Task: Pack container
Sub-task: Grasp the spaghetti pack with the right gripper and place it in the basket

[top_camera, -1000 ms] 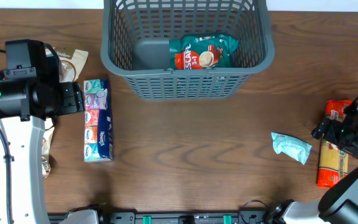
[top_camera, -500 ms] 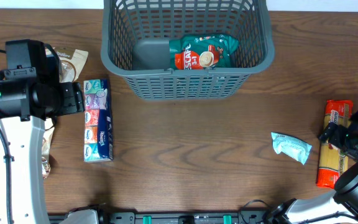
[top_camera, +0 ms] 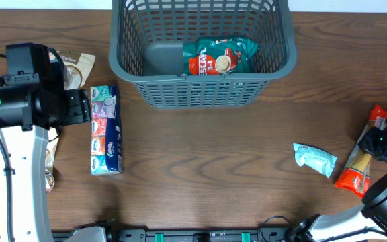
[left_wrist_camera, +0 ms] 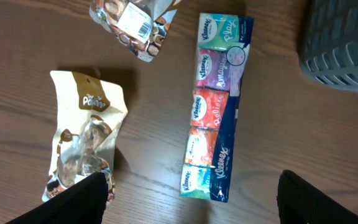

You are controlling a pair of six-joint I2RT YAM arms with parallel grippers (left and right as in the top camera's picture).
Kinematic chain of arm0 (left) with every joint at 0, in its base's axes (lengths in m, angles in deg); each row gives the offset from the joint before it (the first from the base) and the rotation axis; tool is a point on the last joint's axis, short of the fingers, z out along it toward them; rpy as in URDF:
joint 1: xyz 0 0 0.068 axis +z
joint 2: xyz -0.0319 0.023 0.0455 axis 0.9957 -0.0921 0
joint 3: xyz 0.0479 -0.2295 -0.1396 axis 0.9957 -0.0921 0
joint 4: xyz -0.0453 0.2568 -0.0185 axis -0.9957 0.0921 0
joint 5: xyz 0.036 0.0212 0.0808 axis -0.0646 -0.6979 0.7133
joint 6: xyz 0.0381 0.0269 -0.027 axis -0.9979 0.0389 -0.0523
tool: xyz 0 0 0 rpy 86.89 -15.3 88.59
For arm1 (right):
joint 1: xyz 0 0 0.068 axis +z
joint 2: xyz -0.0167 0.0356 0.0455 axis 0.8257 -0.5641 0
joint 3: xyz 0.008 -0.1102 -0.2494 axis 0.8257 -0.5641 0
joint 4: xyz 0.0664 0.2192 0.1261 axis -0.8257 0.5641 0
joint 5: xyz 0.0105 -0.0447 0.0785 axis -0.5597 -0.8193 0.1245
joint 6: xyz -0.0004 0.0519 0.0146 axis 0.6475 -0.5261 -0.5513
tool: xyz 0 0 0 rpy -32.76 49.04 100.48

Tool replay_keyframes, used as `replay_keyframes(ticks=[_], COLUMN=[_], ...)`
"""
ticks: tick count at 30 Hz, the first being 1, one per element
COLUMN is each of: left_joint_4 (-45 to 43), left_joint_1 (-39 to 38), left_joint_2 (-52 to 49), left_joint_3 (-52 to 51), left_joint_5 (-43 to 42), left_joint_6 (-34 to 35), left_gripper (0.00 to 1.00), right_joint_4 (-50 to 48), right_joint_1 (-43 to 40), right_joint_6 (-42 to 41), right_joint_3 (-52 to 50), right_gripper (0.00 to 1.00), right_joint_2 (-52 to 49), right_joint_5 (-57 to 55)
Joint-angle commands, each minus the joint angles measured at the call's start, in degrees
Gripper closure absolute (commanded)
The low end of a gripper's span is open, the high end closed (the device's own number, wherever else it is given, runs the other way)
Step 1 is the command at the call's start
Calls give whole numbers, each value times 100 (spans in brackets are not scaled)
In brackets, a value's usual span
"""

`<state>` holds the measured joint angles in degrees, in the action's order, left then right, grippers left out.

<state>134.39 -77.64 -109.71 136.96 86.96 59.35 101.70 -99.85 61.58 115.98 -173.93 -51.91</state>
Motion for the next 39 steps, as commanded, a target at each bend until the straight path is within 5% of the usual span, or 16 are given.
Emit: replay_keyframes(ticks=[1, 11, 17, 29, 39], left_joint_4=[20, 33, 48, 157, 155], left_joint_1=[24, 24, 24, 24, 24], left_joint_2=[-4, -4, -4, -4, -4], left_joint_3=[15, 15, 15, 15, 15], left_joint_5=[-42, -44, -44, -85, -85], left_joint_6=[-74, -74, -74, -74, -70], left_gripper=[23, 23, 23, 23, 23], right_joint_4=[404, 1967, 2267, 1980, 2020], right_joint_1=[549, 2124, 3462, 5777, 6059], right_joint_6=[-120, -13, 1502, 4843, 5368], right_joint_3=[597, 4376, 5790, 6085, 6085], right_gripper=[99, 99, 99, 99, 99], right_joint_2=[380, 1130, 1128, 855, -264], right_joint_5=[472, 450, 850, 1091, 1567])
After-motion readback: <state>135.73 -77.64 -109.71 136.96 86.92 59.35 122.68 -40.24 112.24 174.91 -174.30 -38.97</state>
